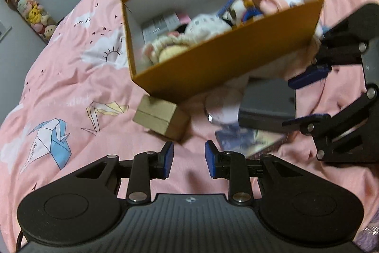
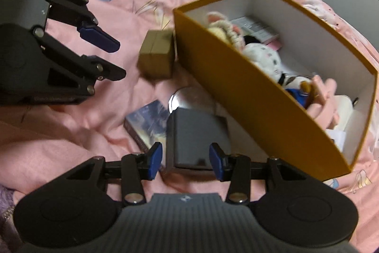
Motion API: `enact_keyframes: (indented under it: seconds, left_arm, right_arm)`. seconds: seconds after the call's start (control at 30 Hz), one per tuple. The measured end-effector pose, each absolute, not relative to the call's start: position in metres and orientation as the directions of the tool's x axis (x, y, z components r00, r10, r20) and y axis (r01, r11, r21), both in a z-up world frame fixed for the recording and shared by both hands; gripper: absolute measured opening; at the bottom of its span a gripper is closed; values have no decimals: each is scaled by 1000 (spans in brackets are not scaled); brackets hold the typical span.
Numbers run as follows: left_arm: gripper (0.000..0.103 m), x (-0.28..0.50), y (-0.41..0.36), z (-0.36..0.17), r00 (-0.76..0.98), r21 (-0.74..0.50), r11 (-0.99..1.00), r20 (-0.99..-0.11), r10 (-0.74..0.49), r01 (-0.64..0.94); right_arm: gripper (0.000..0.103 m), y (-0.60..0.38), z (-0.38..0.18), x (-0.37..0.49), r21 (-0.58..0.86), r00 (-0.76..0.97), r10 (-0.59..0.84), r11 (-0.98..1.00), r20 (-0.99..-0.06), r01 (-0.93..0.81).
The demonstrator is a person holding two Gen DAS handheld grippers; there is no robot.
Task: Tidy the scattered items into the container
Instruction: 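Grasp the dark grey box with the right tool while the left tool grasps the printed card box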
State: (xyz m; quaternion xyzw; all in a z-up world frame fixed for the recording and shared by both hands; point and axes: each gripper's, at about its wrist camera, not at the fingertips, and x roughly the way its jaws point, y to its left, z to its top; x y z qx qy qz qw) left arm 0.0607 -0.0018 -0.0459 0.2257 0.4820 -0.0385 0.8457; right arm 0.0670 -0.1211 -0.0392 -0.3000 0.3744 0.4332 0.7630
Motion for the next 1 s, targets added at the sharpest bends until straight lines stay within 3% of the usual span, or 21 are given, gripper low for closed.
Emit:
enact_keyframes:
  seconds: [0.3, 0.5, 1.0]
  left_arm:
    - [34, 61, -6, -55, 516, 350, 891, -841, 162, 290]
    - [34, 61, -5, -55, 514, 330, 900, -845, 147, 285]
    - [34, 64, 4, -54, 503, 261, 930, -858, 101, 259]
  right_arm:
    - [58, -115, -57, 79, -87, 275, 393, 434, -877, -897]
    - [68, -101, -74, 86, -158, 317, 323, 433, -892, -887]
    - [36, -132, -40, 101, -125, 387, 358, 578, -850, -807]
